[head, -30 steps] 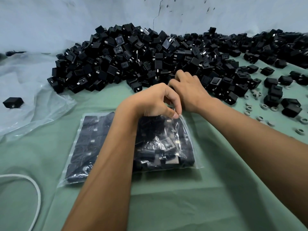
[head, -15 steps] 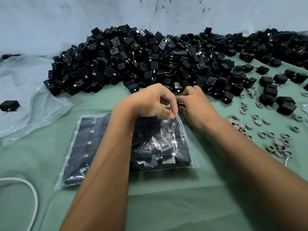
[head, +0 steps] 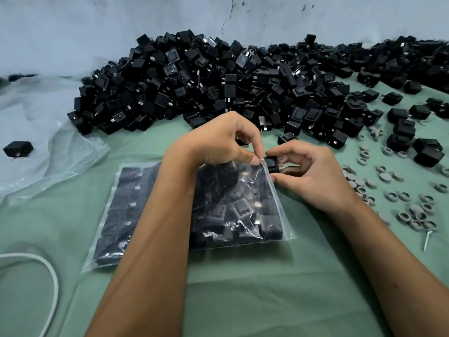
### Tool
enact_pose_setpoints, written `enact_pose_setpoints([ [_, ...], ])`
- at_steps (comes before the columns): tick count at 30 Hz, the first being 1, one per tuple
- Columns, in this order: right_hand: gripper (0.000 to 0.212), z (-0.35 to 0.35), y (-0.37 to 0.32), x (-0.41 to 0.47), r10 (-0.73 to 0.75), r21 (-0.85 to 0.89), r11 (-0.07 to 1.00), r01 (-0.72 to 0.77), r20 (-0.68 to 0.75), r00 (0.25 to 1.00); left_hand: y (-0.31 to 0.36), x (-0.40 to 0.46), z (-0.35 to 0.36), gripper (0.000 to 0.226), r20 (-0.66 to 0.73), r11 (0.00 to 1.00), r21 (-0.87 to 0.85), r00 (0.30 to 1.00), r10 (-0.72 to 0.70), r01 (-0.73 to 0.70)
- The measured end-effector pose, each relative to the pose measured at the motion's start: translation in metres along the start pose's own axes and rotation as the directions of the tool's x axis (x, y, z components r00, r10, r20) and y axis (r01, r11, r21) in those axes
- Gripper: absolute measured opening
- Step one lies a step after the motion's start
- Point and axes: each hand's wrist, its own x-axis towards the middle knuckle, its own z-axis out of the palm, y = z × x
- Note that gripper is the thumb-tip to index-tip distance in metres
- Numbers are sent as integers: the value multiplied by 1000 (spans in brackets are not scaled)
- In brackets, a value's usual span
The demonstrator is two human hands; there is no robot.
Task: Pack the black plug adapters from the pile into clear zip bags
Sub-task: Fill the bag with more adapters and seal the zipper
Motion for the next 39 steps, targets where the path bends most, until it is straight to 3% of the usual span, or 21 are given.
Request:
enact_pose_setpoints([
  [5, 43, 1, -6, -1, -87, -229, 969, 90, 25, 996, -1, -1, -1, 10, -12, 1000, -14, 1000, 6, -6],
  [12, 39, 3, -5, 3, -86, -298, 951, 88, 20, 996, 0, -1, 0, 9, -11, 1000, -5, 1000, 8, -8],
  [16, 36, 9, -6, 1, -91, -242, 965, 104, 65, 994, 1, 0, 0, 10, -24, 1000, -4, 999, 26, -26],
  [22, 35, 13, -2, 1, -18, -76, 997, 15, -38, 999, -1, 2, 0, 10, -34, 999, 5, 999, 38, -38],
  [29, 40, 31, -4, -1, -32, 1, 999, 32, -22, 999, -2, 3, 1, 11, -37, 998, -24, 998, 60, -61],
  [31, 28, 27, -1, 2, -76, -75, 995, 70, -78, 994, -3, 2, 1, 11, -31, 998, -31, 998, 58, -59],
  [34, 21, 12, 8, 6, -133, -434, 901, 22, -228, 964, -4, 3, 2, 12, -22, 998, -34, 998, 53, -54],
  [36, 38, 2, 16, 10, -96, -657, 752, -52, -188, 978, -4, 4, 3, 12, -24, 998, -34, 999, 47, -48],
  [39, 58, -1, 19, 15, 116, -795, 595, -120, -62, 991, -4, 5, 4, 12, -20, 998, -34, 999, 46, -46],
])
